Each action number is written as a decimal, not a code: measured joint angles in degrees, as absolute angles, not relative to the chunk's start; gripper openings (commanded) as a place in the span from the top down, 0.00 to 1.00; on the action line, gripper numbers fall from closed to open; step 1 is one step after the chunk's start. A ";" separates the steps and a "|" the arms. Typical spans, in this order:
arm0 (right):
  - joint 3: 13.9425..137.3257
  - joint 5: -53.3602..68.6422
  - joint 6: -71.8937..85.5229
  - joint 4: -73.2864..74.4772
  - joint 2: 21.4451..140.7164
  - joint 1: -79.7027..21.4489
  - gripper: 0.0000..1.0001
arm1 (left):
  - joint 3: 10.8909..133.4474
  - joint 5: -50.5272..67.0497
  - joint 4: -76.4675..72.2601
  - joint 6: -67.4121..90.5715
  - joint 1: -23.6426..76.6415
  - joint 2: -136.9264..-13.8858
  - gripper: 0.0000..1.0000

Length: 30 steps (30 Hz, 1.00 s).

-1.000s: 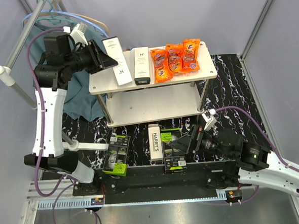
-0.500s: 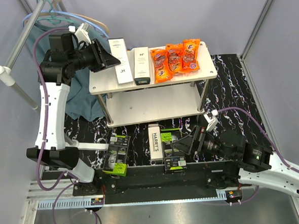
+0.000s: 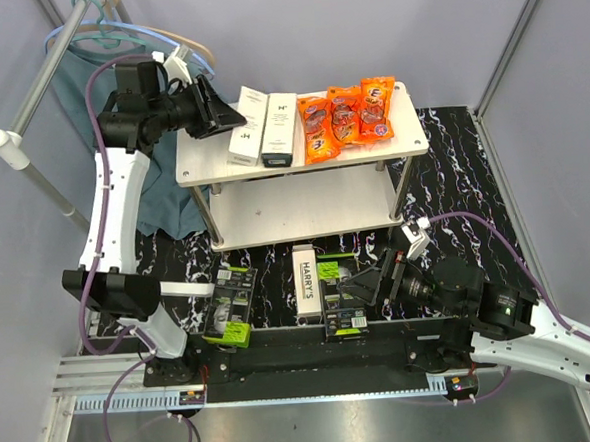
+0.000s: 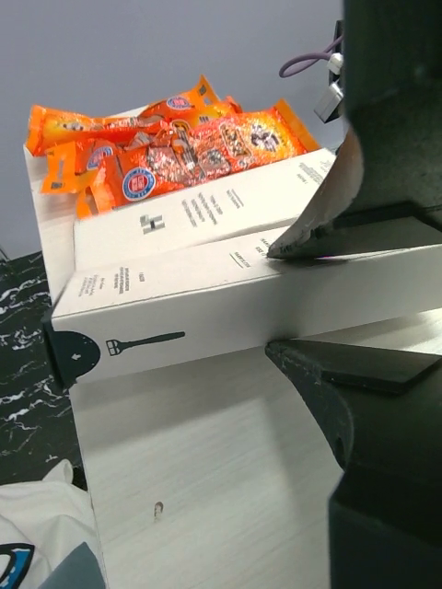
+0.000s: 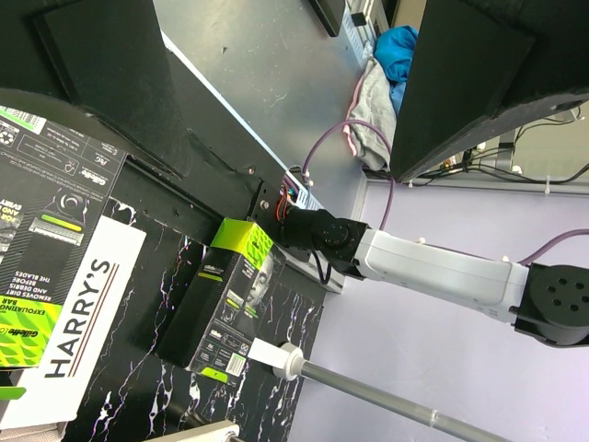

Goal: Place and organize the shaving razors onto the shelf

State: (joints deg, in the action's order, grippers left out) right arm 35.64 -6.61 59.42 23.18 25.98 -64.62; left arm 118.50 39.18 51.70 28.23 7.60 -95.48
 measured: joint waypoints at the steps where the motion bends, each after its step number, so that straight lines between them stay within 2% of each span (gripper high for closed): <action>1: 35.64 -6.61 59.42 23.20 25.98 -64.62 0.00 | 118.48 39.16 51.88 28.01 7.60 -95.81 0.58; 5: 35.64 -6.63 59.42 23.29 25.98 -64.62 0.00 | 117.86 38.89 52.73 26.48 7.60 -96.44 0.53; 10: 35.64 -6.63 59.44 23.46 25.98 -64.62 0.01 | 117.05 38.94 52.42 25.71 7.55 -96.42 0.36; 12: 35.64 -6.63 59.42 23.46 25.98 -64.62 0.00 | 116.79 39.24 51.55 25.41 7.55 -96.33 0.33; 30: 34.96 -6.61 59.83 23.44 26.04 -64.62 0.00 | 101.43 37.95 43.22 26.81 10.44 -84.31 0.32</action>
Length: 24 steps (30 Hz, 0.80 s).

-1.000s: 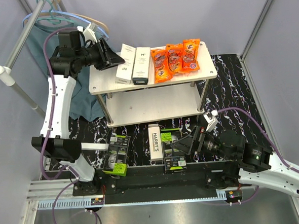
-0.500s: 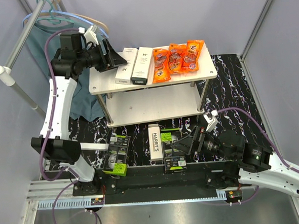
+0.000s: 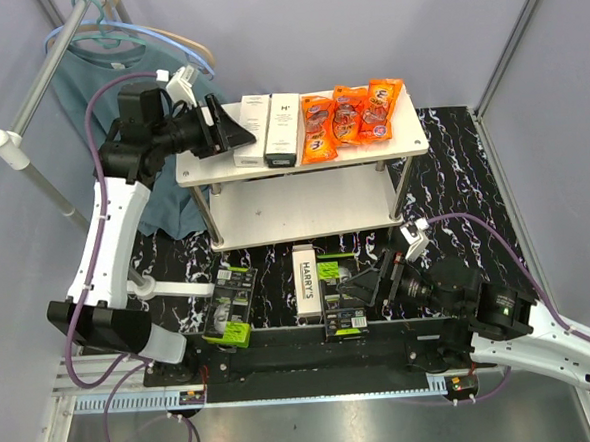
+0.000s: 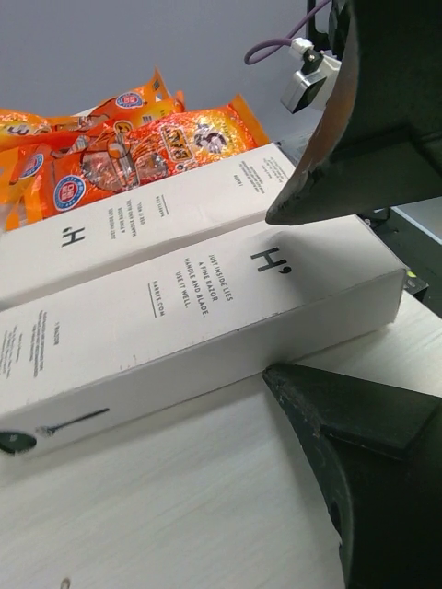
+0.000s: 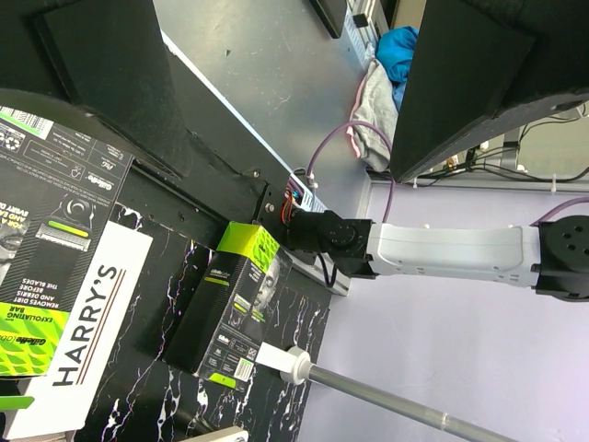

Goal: Place and organize the shaving razors onto the shelf

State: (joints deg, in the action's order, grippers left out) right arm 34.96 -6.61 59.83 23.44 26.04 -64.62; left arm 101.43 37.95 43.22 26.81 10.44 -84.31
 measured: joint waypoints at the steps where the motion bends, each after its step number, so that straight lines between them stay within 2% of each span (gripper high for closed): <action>1: 34.96 -6.61 59.86 23.44 26.04 -64.62 0.00 | 100.88 37.93 42.89 26.89 10.87 -83.90 0.33; 13: 34.68 -6.57 60.03 23.44 26.04 -64.62 0.00 | 96.29 35.05 39.44 28.23 13.19 -80.40 0.32; 24: 34.68 -6.57 60.05 23.44 26.04 -64.62 0.00 | 102.83 28.71 43.53 28.64 13.30 -84.60 0.31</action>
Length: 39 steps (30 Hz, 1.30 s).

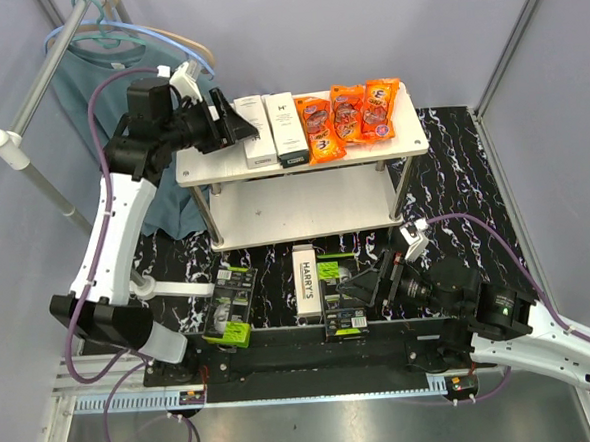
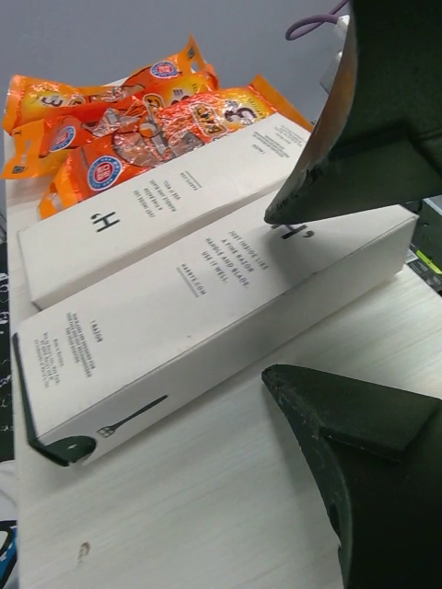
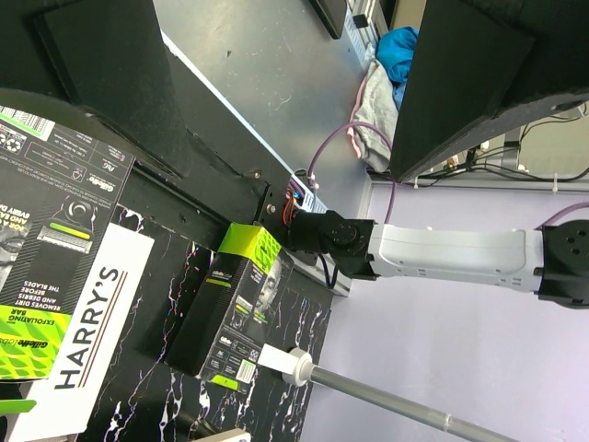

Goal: Place and organize the shaving razors onto the shelf

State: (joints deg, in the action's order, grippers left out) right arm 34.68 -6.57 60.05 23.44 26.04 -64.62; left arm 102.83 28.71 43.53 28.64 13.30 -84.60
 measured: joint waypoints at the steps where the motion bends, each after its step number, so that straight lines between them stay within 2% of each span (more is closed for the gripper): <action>1: 34.65 -6.55 60.05 23.44 26.02 -64.62 0.00 | 103.42 28.60 43.40 28.75 13.26 -85.30 0.31; 18: 34.13 -6.57 60.29 23.46 24.77 -64.62 0.00 | 107.90 28.10 41.34 29.85 12.73 -90.56 0.32; 25: 34.09 -6.59 60.31 23.46 24.67 -64.62 0.00 | 110.06 19.22 45.41 29.28 12.51 -89.86 0.23; 27: 34.09 -6.59 60.45 23.46 24.93 -64.62 0.00 | 110.02 16.03 47.33 28.97 12.40 -88.16 0.15; 29: 34.09 -6.57 60.51 23.44 25.87 -64.62 0.00 | 110.02 14.31 48.71 28.80 12.32 -85.84 0.12; 35: 34.68 -6.33 60.36 23.73 33.52 -64.62 0.00 | 105.84 13.67 49.69 28.36 12.10 -73.91 0.10; 39: 36.25 -6.33 59.94 23.90 38.68 -64.62 0.00 | 97.89 15.16 49.65 28.40 12.73 -63.86 0.10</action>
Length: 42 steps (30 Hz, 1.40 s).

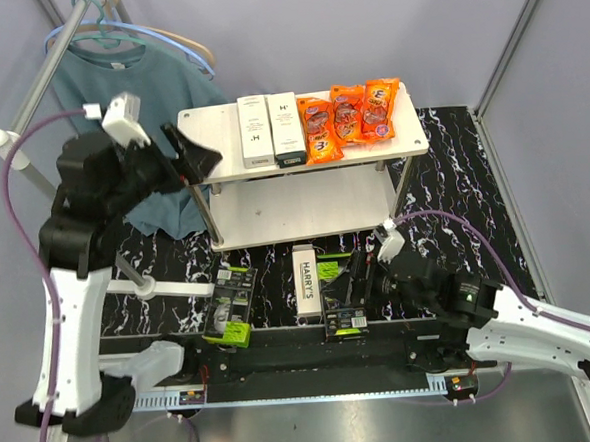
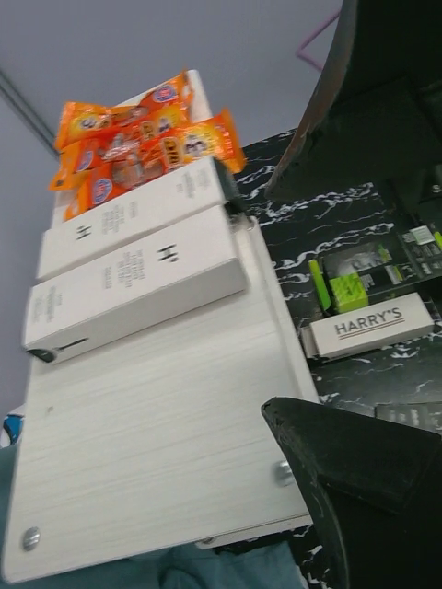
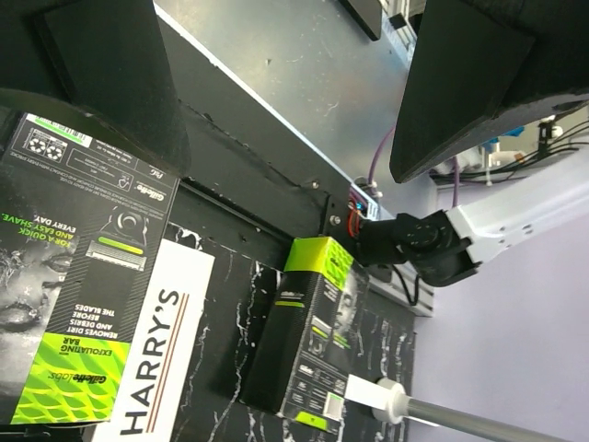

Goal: Place and organize the shaving razors onto the shelf

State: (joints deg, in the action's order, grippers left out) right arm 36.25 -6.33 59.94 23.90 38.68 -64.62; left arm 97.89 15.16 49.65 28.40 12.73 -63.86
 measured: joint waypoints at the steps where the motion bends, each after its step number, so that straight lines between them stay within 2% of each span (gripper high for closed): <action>1: 36.47 -6.35 59.81 23.88 39.53 -64.62 0.00 | 95.20 15.40 49.65 28.42 13.41 -61.25 0.10; 8: 37.28 -6.31 59.77 23.81 43.66 -64.62 0.00 | 72.55 15.59 51.44 29.87 21.82 -45.93 0.10; 13: 37.26 -6.04 60.05 23.00 43.29 -64.62 0.00 | 58.52 14.26 53.15 33.01 27.31 -39.27 0.11; 23: 36.29 -6.13 60.69 22.13 40.25 -64.62 0.00 | 47.55 11.53 52.34 38.63 33.93 -36.32 0.12; 31: 35.68 -6.07 60.82 21.08 39.79 -64.62 0.00 | 42.24 8.64 41.85 44.10 42.50 -50.09 0.16; 42: 33.15 -6.50 61.84 22.26 30.81 -64.62 0.00 | 44.34 3.75 30.70 46.59 51.99 -74.65 0.17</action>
